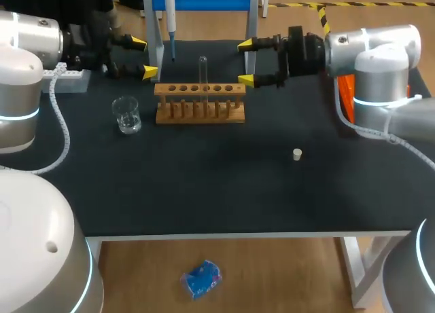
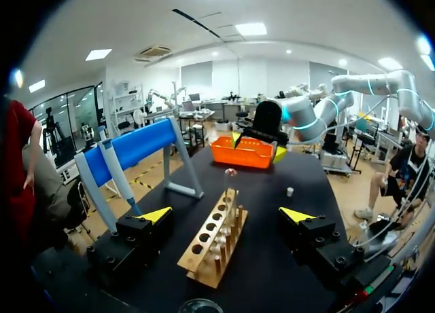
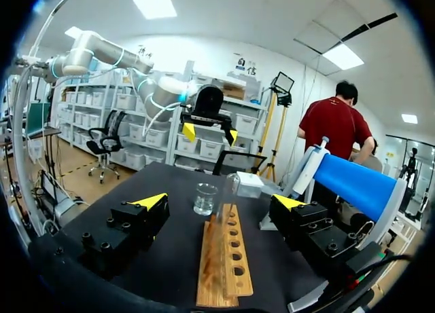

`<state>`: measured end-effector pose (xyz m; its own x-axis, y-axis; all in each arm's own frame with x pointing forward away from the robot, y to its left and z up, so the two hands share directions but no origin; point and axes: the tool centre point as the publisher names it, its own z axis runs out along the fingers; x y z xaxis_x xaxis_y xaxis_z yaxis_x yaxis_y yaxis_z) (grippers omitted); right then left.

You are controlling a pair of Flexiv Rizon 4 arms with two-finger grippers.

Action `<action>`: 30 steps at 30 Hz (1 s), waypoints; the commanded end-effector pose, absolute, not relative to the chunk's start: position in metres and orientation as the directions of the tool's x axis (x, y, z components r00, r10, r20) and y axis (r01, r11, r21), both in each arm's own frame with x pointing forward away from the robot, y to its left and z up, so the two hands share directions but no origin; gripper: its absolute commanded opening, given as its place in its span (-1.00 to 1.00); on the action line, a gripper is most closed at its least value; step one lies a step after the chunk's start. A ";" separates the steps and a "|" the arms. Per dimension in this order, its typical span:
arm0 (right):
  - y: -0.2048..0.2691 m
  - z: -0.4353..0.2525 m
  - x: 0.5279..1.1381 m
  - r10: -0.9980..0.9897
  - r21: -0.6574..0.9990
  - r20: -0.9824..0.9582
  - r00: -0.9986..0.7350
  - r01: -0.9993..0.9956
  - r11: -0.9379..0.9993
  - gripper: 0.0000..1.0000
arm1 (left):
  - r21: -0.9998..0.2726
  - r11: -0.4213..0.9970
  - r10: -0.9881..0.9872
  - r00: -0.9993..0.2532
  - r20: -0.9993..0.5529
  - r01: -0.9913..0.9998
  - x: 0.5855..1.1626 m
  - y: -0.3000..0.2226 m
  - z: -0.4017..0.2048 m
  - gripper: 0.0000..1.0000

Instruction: Invert the test tube, pick up the pipette, mount the tip to pipette, aspirate from beaker and dispense into the tube, eject the tip, return the pipette, and cap with the stopper.

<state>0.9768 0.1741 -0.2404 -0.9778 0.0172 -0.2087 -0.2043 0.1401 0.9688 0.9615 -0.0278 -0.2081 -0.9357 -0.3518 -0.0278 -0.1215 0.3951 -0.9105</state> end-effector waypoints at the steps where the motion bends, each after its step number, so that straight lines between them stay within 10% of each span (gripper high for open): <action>1: 0.181 -0.254 0.982 0.005 0.977 -0.195 -0.981 -0.194 0.086 1.00 | -0.911 0.395 -0.355 -0.935 -0.029 -0.121 0.961 -0.028 -0.208 1.00; 30: 0.261 -0.276 0.999 -0.141 0.999 -0.004 -0.990 -0.010 0.042 1.00 | -0.911 0.395 -0.355 -0.935 -0.029 -0.121 0.961 -0.028 -0.208 1.00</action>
